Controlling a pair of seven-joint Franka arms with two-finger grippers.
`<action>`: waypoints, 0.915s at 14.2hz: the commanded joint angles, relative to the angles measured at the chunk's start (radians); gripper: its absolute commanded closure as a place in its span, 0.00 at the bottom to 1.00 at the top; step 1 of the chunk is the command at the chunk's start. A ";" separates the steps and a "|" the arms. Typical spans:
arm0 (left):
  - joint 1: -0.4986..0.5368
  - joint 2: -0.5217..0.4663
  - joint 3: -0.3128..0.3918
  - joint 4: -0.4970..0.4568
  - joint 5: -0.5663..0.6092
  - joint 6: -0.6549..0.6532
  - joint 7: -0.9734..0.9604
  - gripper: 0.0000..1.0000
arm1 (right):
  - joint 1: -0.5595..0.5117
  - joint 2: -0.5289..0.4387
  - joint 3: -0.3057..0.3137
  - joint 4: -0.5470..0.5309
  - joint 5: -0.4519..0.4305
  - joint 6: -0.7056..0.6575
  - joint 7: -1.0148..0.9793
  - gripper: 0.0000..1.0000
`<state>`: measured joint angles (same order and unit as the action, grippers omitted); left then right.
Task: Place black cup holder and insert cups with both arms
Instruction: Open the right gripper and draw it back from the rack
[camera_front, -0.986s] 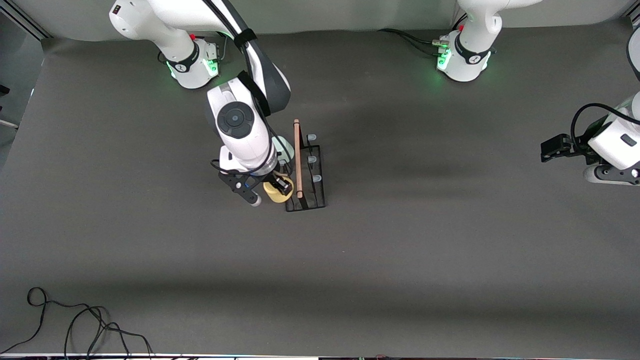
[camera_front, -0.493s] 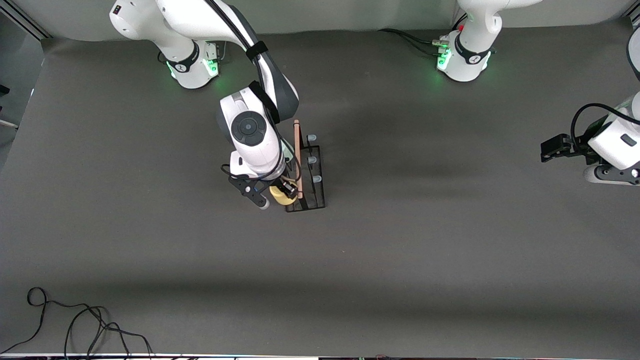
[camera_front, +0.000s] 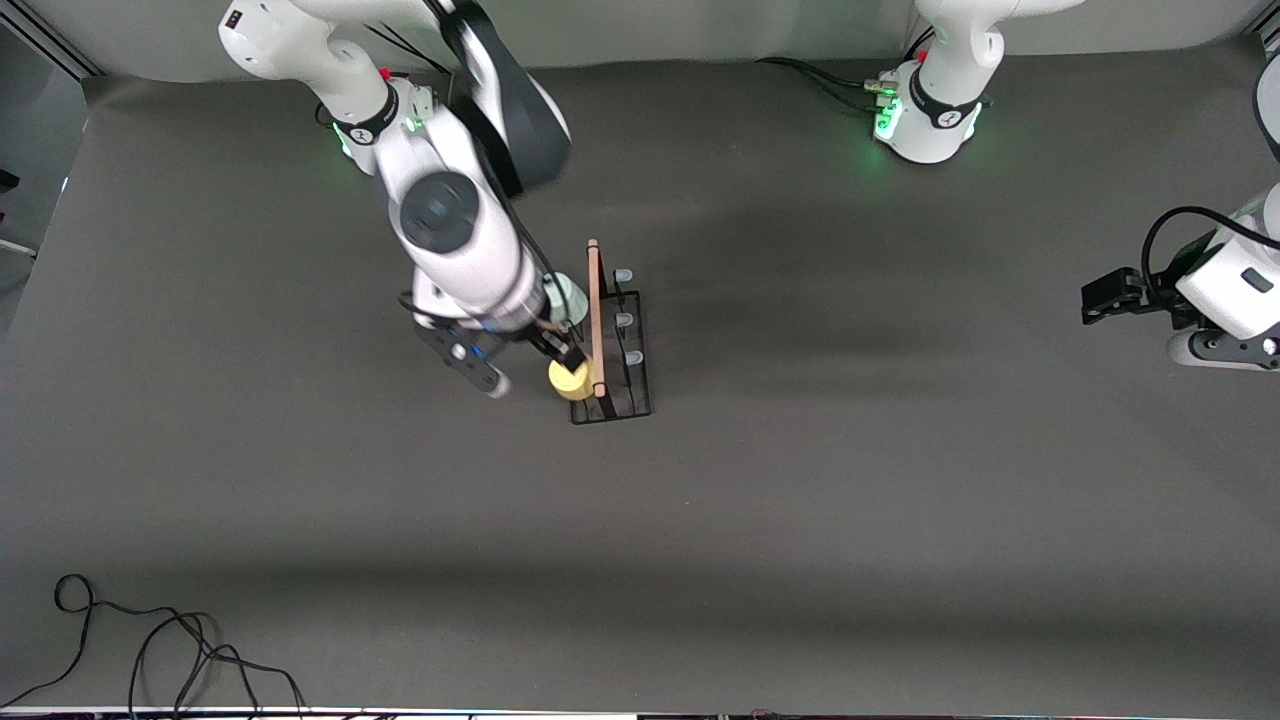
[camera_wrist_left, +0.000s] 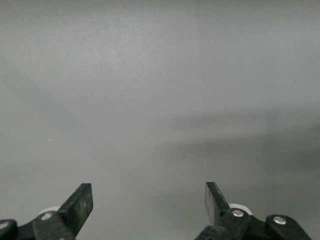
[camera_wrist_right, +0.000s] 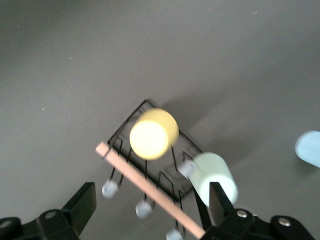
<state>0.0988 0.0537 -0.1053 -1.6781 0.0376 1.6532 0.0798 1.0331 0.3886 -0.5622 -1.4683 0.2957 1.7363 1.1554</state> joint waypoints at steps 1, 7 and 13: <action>0.002 -0.005 -0.001 0.005 0.004 -0.004 0.014 0.00 | -0.001 -0.092 -0.036 0.019 -0.021 -0.096 -0.124 0.00; 0.002 -0.005 -0.001 0.005 0.004 -0.004 0.012 0.00 | -0.134 -0.304 0.000 -0.116 -0.205 -0.146 -0.514 0.00; 0.002 -0.005 -0.001 0.005 0.004 -0.004 0.012 0.00 | -0.696 -0.390 0.353 -0.161 -0.267 -0.178 -0.998 0.00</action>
<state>0.0989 0.0537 -0.1050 -1.6780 0.0376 1.6532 0.0799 0.4819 0.0400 -0.2964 -1.5950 0.0499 1.5665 0.3071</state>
